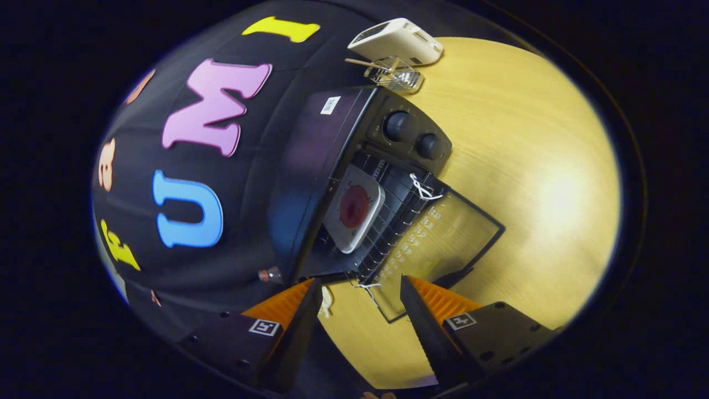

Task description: Open the toaster oven, put the food inside, and close the toaster oven door.

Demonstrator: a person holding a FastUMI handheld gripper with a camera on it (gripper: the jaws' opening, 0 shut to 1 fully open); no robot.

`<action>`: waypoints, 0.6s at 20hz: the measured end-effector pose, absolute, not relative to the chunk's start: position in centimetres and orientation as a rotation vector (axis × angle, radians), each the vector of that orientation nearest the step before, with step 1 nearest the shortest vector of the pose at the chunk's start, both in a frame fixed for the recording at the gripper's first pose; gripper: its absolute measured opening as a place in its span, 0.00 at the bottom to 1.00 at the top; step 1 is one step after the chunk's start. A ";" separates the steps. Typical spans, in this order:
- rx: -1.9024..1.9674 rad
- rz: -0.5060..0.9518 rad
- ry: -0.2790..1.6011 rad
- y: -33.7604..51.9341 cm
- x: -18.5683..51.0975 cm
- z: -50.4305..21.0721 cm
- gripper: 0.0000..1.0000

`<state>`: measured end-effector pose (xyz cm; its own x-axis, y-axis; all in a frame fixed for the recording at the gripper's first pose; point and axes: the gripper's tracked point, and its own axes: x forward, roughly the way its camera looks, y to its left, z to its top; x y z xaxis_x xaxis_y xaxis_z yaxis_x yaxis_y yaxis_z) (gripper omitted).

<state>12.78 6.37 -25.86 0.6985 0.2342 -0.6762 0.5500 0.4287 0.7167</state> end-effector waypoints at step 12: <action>0.176 -0.032 0.946 9.7 5.6 -34.2 0.99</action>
